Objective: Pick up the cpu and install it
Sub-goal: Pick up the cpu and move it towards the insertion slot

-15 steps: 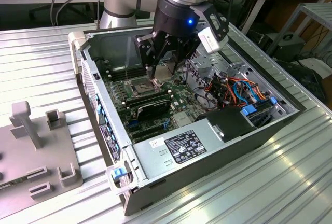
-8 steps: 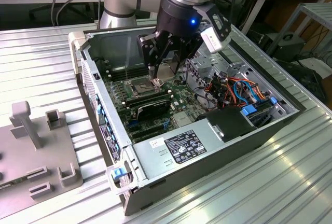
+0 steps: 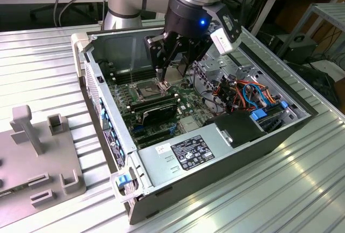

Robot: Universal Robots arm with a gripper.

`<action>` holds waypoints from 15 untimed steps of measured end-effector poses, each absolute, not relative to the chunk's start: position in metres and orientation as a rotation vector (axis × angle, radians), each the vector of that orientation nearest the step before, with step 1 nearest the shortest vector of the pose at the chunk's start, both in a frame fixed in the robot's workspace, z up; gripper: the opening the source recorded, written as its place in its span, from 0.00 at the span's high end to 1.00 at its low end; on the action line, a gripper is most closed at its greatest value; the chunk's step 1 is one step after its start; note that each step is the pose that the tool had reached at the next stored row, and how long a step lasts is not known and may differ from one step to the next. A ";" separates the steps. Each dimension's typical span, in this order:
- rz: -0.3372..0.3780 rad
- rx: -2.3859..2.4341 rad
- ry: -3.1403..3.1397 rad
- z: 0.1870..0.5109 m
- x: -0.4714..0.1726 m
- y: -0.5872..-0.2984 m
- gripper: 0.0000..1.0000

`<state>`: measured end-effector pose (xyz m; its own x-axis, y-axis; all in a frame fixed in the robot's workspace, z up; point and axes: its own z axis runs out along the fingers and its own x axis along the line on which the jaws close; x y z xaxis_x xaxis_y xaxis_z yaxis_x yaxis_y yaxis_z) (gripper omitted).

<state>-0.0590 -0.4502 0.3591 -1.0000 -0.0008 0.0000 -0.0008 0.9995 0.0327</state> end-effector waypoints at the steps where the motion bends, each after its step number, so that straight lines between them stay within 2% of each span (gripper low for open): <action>1: 0.051 -0.001 3.141 0.359 -0.059 -0.450 0.45; 15: 0.051 -0.001 3.141 0.359 -0.050 -0.450 0.45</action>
<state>-0.0499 -0.4502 0.3587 -1.0000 -0.0008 -0.0001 -0.0008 0.9995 0.0327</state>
